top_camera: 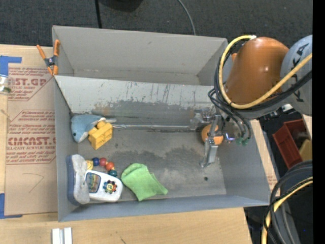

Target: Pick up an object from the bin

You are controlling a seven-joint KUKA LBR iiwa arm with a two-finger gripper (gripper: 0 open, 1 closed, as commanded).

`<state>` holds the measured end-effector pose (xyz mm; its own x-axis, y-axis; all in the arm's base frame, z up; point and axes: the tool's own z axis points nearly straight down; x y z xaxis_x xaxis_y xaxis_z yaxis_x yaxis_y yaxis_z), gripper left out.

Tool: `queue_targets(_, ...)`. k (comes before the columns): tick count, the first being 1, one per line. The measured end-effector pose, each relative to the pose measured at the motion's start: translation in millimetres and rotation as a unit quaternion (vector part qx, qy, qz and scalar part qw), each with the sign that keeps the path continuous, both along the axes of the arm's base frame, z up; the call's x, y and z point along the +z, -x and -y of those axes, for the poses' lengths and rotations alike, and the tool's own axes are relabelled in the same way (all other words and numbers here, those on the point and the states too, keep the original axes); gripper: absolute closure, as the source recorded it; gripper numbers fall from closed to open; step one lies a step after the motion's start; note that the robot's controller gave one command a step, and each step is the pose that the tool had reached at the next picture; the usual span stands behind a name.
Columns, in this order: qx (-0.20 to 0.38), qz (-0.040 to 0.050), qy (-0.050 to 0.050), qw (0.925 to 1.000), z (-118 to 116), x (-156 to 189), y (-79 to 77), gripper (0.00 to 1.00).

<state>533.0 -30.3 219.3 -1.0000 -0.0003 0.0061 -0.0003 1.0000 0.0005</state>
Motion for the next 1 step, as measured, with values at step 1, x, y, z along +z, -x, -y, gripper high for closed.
queue_targets(1,0.000,0.0041,0.000,1.0000,0.1,4.6,-1.5,0.00)
